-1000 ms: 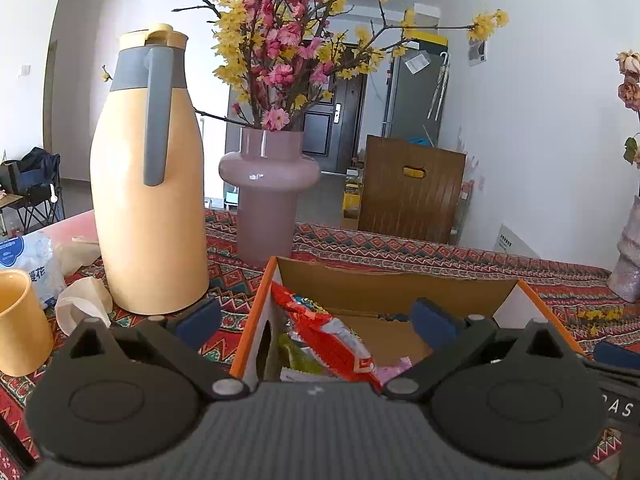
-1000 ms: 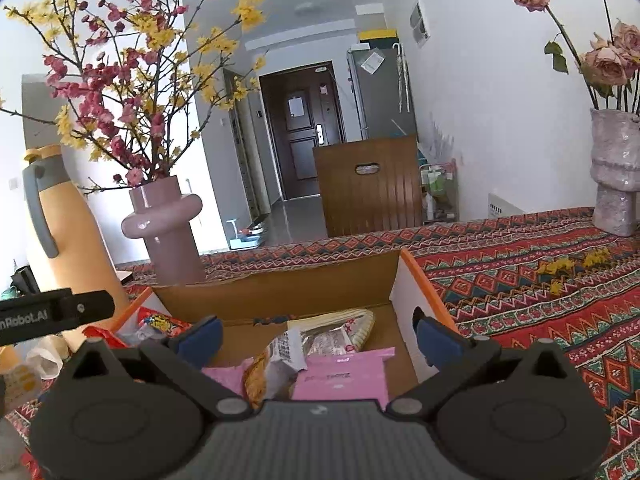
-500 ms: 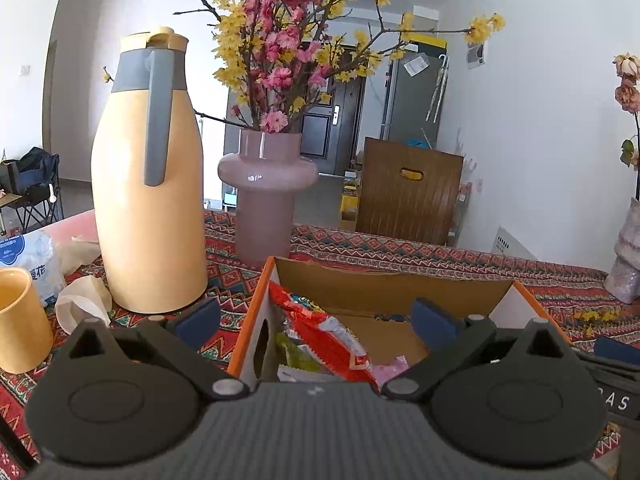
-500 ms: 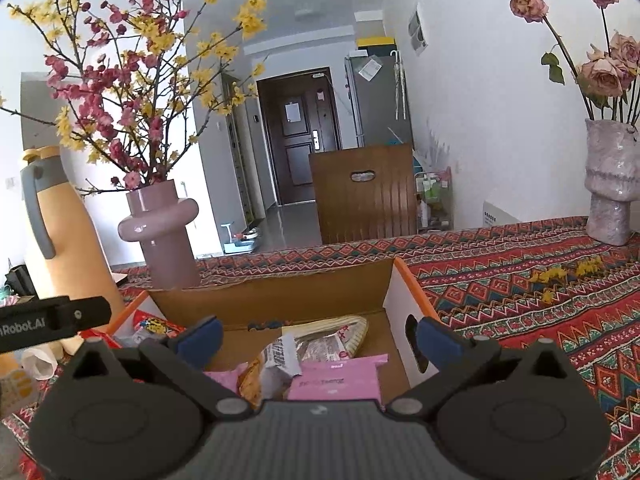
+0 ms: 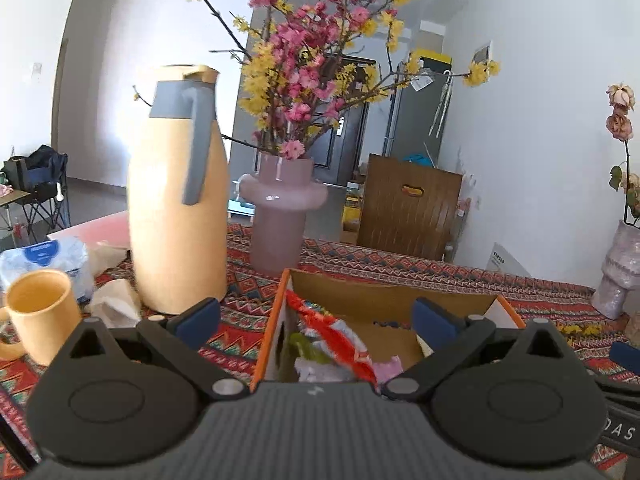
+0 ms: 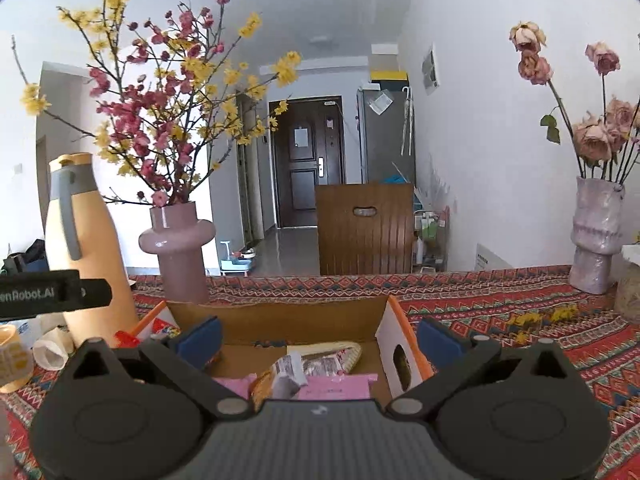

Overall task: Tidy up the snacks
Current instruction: 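Move both tools back over the remaining snack pile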

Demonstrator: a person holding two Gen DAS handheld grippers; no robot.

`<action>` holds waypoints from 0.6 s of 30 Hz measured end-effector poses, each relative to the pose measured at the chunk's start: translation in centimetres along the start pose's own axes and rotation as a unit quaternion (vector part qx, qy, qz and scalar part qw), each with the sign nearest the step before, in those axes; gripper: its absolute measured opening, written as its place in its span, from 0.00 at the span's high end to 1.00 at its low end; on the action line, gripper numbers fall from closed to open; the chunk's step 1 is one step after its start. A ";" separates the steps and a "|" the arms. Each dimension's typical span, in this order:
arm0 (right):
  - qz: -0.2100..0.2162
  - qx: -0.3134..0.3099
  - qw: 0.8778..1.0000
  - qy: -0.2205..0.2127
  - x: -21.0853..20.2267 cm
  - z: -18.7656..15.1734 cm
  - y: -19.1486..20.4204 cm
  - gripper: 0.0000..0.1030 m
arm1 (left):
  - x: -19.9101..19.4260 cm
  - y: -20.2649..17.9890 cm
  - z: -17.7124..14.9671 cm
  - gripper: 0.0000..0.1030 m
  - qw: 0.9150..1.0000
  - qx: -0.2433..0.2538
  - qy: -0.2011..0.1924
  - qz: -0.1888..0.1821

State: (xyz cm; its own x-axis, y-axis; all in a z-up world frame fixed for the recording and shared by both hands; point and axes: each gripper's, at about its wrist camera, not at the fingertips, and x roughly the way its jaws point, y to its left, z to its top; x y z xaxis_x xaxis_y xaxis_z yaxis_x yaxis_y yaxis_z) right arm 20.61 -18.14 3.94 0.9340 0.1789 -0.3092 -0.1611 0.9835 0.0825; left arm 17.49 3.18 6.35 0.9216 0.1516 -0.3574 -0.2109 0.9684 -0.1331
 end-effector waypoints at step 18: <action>0.006 0.005 0.999 0.049 -9.1 -6.2 0.3 0.00 | -6.3 2.8 -7.8 0.00 0.998 0.031 0.047 0.019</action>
State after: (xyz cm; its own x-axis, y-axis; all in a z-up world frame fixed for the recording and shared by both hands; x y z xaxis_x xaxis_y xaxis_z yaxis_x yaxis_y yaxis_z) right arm 10.13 -19.28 0.90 0.8957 0.1938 -0.4001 -0.1695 0.9809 0.0955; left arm 8.54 3.43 1.06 0.8778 0.1711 -0.4473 -0.2210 0.9733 -0.0615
